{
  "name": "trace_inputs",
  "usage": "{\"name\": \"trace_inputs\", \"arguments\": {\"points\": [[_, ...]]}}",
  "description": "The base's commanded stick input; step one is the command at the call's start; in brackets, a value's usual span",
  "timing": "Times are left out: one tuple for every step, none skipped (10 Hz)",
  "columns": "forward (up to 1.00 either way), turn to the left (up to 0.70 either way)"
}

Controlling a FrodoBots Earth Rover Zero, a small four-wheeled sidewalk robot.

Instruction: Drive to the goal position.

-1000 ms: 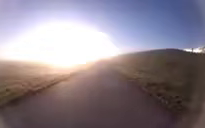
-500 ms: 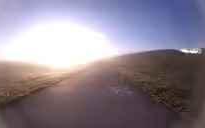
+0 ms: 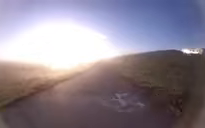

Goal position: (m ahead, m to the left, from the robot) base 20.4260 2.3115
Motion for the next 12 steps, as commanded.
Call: {"name": "trace_inputs", "arguments": {"points": [[1.0,0.0],[1.0,0.0],[1.0,0.0],[1.0,0.0],[1.0,0.0],[1.0,0.0],[1.0,0.0],[1.0,0.0],[1.0,0.0],[1.0,0.0],[1.0,0.0],[1.0,0.0]]}}
